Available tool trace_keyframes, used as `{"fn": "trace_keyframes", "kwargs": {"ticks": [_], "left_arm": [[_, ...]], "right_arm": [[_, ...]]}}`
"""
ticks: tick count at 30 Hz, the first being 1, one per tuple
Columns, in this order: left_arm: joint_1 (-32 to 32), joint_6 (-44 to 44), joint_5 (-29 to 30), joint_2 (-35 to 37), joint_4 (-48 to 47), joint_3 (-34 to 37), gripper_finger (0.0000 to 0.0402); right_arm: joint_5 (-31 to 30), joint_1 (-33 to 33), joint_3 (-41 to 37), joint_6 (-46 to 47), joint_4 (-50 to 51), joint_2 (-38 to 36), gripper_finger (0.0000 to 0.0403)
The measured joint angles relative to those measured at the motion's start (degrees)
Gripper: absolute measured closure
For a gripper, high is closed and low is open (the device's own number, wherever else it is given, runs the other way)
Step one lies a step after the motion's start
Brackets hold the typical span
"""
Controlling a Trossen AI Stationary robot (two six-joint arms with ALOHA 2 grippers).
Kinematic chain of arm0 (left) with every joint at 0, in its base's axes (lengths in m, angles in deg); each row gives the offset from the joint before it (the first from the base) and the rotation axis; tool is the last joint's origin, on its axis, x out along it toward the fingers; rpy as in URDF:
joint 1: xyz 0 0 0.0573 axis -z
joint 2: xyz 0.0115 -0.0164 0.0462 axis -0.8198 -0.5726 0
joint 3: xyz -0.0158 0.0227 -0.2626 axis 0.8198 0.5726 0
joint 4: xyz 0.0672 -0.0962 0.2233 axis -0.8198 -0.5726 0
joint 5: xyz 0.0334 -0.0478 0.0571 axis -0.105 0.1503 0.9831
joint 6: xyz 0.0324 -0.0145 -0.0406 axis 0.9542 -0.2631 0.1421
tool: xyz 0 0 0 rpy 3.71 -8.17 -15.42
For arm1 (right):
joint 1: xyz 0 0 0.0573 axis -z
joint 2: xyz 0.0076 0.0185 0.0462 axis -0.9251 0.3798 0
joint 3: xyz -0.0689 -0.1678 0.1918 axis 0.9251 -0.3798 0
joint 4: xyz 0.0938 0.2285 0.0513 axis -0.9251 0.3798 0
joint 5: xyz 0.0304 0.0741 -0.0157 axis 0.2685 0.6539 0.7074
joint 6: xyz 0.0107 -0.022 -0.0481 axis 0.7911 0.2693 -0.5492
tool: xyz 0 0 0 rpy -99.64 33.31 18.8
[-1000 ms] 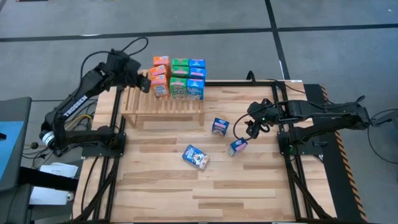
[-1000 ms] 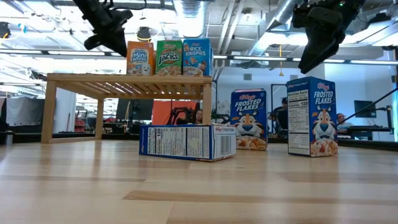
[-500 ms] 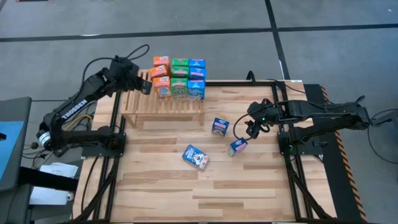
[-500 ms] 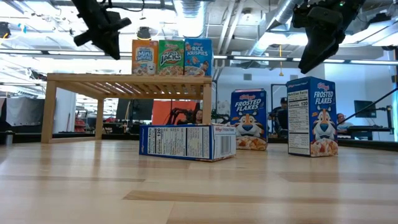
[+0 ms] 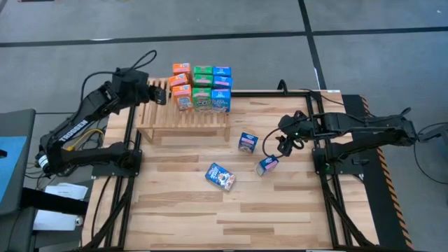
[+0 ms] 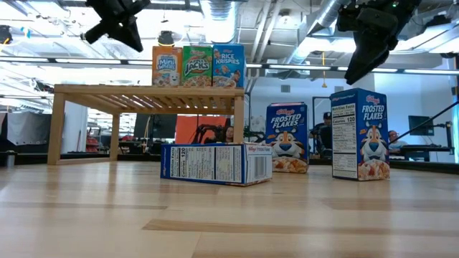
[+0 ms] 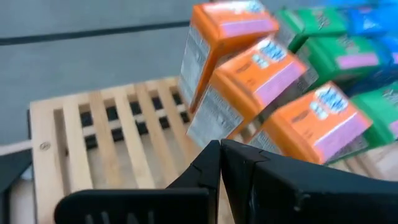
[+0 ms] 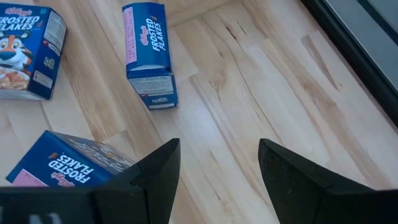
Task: Stack cereal on shelf
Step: Put the top blue cereal on the shelf
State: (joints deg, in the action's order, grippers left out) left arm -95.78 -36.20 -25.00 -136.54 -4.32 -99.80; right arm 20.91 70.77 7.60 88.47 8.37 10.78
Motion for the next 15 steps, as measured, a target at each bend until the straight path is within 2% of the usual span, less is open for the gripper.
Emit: {"fn": "trace_keyframes", "kwargs": {"ticks": [3,6,9,12,15], "left_arm": [[0.26,-0.01,-1.1,-1.58,2.91,0.0,0.0401],[1.17,-0.16,-6.78,-2.4,2.94,0.0,0.0401],[3.13,-1.27,-9.87,-1.52,-6.31,-1.51,0.0401],[6.22,-4.39,-7.56,0.92,-15.26,-4.16,0.0401],[10.01,-8.4,-7.14,4.15,-17.63,-4.87,0.0401]], "right_arm": [[0.01,0.0,0.0,-0.51,0.0,-0.02,0.0163],[0.02,0.0,0.0,-0.39,0.0,-0.01,0.0163],[0.02,0.0,0.0,0.34,0.0,0.0,0.0163],[0.08,0.0,0.0,0.0,-0.09,0.01,0.0163],[0.04,0.57,0.0,-1.19,-0.91,0.05,0.0163]]}}
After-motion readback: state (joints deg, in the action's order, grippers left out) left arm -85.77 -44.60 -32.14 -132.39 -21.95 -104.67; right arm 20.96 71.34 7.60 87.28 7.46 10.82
